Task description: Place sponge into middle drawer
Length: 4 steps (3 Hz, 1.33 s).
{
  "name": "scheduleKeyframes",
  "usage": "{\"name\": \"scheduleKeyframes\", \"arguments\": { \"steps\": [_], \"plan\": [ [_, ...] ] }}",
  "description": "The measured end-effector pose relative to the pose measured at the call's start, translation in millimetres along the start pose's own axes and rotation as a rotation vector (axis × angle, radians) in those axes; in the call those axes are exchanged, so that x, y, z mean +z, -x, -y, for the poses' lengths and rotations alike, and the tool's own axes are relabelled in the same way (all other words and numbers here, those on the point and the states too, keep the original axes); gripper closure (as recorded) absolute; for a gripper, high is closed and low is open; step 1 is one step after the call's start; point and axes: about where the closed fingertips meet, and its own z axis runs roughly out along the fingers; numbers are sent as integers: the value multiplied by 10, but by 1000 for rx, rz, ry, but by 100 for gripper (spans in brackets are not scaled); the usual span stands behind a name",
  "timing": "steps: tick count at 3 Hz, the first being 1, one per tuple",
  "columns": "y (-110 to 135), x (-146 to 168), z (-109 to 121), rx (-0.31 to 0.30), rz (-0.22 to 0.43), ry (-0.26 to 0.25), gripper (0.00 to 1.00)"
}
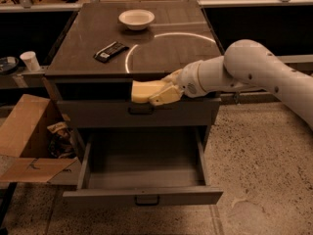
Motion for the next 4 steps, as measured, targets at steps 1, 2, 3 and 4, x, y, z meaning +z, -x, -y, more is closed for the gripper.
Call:
{"name": "scheduleKeyframes", "arguments": {
  "steps": [1,2,3,4],
  "plan": [
    [8,12,-8,0,0,1,100],
    [-160,368,-323,19,-44,37,100],
    [-430,869,-874,61,-110,95,100],
    [-612,1121,-1167,92,-147,133,100]
  ]
}}
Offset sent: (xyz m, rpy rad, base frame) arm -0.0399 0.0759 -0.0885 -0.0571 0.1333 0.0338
